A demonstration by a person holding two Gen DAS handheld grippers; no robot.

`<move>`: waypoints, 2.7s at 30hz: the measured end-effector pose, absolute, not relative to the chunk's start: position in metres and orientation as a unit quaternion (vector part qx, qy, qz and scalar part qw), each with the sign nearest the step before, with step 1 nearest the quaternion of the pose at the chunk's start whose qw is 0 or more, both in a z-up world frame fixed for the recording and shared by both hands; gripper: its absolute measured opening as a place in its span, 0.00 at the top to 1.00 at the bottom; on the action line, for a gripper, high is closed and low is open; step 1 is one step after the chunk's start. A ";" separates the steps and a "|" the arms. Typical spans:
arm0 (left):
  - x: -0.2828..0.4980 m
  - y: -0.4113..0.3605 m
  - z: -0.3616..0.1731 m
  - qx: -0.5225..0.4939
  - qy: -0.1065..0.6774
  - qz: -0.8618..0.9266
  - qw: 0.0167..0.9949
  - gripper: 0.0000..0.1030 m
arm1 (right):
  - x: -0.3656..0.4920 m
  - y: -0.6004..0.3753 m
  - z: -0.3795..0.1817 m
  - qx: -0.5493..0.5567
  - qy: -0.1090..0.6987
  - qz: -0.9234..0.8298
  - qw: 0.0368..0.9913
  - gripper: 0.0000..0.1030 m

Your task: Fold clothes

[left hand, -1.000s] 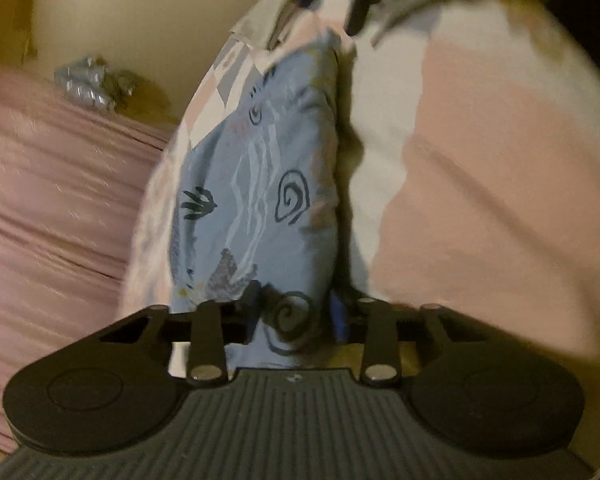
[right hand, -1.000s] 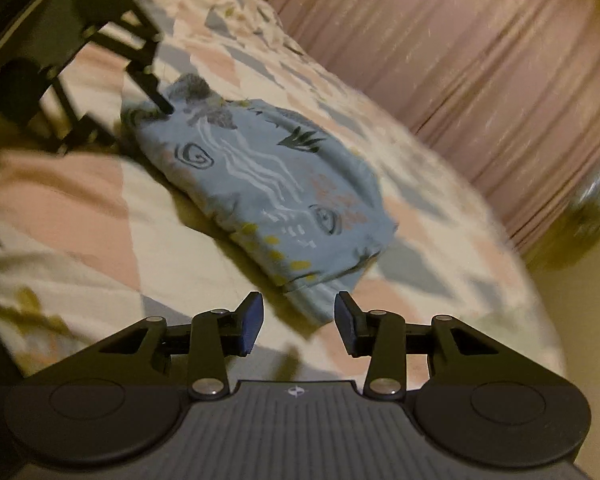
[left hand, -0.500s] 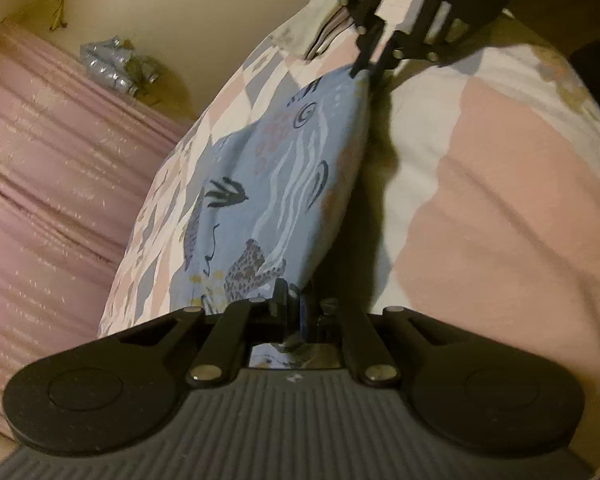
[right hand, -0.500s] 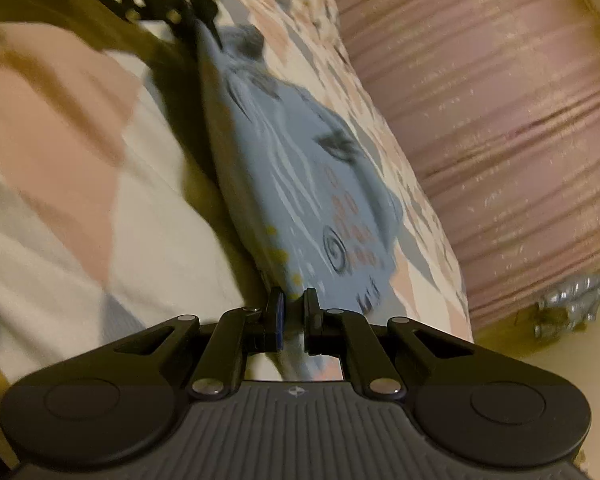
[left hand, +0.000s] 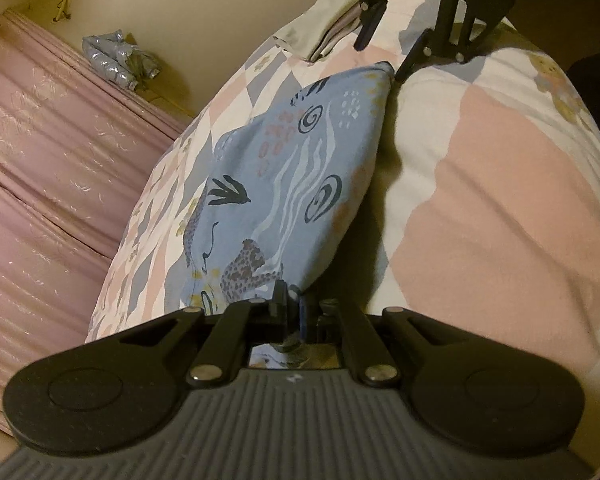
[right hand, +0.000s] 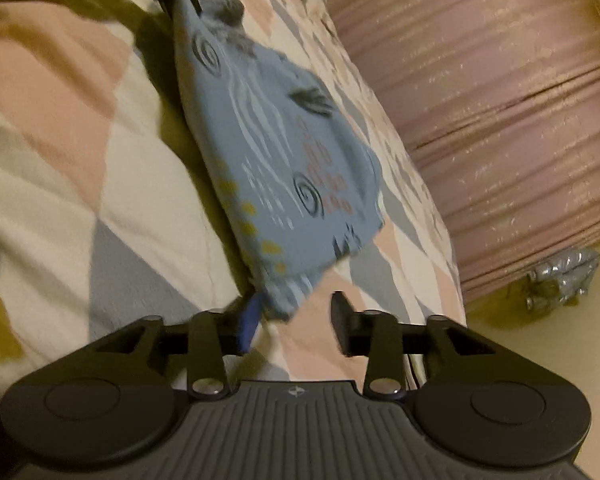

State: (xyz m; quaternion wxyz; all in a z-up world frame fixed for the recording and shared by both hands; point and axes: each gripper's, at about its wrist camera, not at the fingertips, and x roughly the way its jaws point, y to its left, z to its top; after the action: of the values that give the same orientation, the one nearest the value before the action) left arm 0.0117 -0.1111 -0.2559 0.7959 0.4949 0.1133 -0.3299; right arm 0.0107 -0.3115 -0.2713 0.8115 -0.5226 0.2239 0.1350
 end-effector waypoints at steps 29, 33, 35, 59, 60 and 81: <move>0.017 -0.104 -0.255 0.479 0.127 -0.334 0.802 0.96 | 0.011 -0.289 -0.268 -0.507 0.215 0.183 0.815 0.56; 0.020 -0.100 -0.257 0.478 0.141 -0.336 0.799 0.96 | 0.028 -0.288 -0.273 -0.495 0.227 0.195 0.816 0.87; 0.020 -0.099 -0.259 0.479 0.146 -0.337 0.797 0.96 | 0.029 -0.297 -0.274 -0.488 0.240 0.186 0.818 0.87; 0.004 -0.118 -0.257 0.509 0.132 -0.347 0.776 0.77 | -0.004 -0.270 -0.255 -0.482 0.230 0.193 0.823 0.59; 0.007 -0.121 -0.258 0.510 0.134 -0.347 0.775 0.77 | -0.003 -0.265 -0.257 -0.482 0.228 0.199 0.822 0.59; 0.026 -0.113 -0.262 0.503 0.172 -0.339 0.777 0.93 | 0.010 -0.275 -0.257 -0.443 0.285 0.180 0.831 0.95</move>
State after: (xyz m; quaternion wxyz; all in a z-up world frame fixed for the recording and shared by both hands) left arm 0.0256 -0.1128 -0.2618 0.7765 0.5026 0.1716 -0.3390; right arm 0.0096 -0.2754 -0.2566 0.8310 -0.4429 0.2846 0.1799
